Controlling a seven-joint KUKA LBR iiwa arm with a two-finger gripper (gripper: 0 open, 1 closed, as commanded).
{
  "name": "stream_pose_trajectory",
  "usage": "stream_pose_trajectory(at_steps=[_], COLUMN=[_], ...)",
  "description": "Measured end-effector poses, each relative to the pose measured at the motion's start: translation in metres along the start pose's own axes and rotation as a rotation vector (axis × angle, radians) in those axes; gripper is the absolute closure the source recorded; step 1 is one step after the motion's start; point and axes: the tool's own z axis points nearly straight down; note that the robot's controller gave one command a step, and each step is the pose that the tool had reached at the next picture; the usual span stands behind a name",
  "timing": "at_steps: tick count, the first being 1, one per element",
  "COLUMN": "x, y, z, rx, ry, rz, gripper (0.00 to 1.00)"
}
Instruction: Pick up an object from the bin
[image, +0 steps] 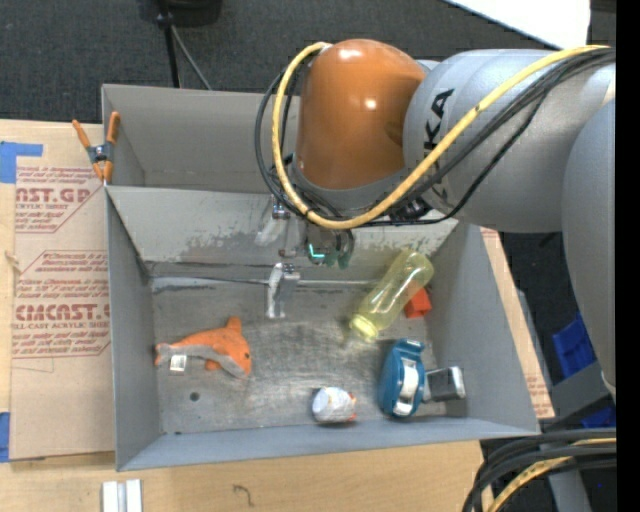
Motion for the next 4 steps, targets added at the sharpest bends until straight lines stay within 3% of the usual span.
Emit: stream_pose_trajectory(at_steps=[1, 2, 3, 4], x=[-0.002, 0.014, 0.028, 0.006], y=[-0.001, 0.009, 0.014, 0.037], z=[-0.005, 0.057, 0.115, 0.159], rx=[-0.001, -0.002, 0.000, -0.007], ry=[-0.008, -0.012, -0.010, -0.040], rz=[0.001, -0.025, -0.177, -0.211], gripper=[0.00, 0.00, 0.00, 1.00])
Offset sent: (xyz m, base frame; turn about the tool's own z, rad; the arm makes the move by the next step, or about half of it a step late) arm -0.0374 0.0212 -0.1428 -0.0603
